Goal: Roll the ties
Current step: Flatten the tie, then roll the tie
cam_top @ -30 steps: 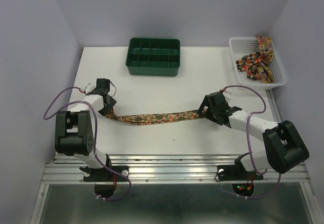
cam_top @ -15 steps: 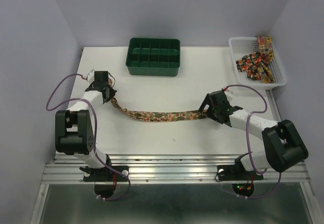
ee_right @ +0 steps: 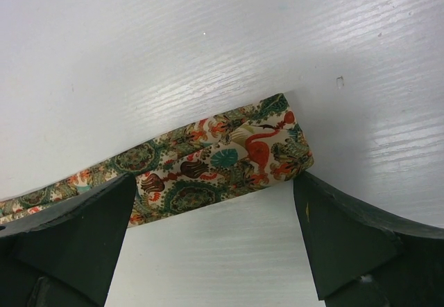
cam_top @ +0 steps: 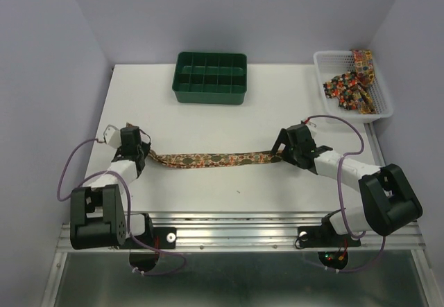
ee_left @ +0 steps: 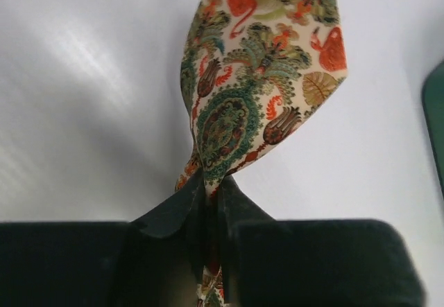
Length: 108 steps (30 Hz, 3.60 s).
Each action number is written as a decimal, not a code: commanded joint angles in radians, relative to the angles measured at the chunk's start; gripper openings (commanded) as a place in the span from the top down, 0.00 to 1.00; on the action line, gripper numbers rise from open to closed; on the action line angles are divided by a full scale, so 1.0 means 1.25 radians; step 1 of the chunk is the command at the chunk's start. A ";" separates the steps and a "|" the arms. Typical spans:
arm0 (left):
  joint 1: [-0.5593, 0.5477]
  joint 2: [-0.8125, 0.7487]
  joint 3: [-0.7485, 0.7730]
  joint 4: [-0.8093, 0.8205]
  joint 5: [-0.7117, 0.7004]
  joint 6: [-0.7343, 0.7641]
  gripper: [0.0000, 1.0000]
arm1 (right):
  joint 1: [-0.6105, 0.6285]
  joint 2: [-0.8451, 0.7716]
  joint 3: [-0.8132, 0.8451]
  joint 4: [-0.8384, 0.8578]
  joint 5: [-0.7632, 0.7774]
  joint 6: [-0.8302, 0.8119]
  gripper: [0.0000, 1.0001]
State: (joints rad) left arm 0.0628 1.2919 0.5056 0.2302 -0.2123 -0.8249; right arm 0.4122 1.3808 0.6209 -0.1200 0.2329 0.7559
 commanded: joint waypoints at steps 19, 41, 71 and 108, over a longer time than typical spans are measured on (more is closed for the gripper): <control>0.004 -0.376 -0.006 -0.301 -0.019 -0.113 0.01 | 0.002 -0.147 -0.052 0.138 -0.169 -0.126 0.00; 0.004 0.125 0.040 -0.023 0.140 -0.015 0.03 | 0.075 0.226 0.199 0.085 -0.243 -0.165 0.00; -0.070 0.736 0.880 -0.215 0.268 0.217 0.01 | 0.538 0.280 0.251 0.089 -0.353 -0.099 0.00; -0.150 0.024 0.420 -0.264 0.137 0.186 0.01 | 0.767 0.114 0.187 -0.017 -0.087 -0.376 0.00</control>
State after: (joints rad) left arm -0.0441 1.4433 1.2945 -0.1238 -0.0025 -0.5133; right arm 1.2640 1.4822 0.8494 -0.1162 0.0345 0.3016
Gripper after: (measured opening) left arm 0.986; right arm 0.999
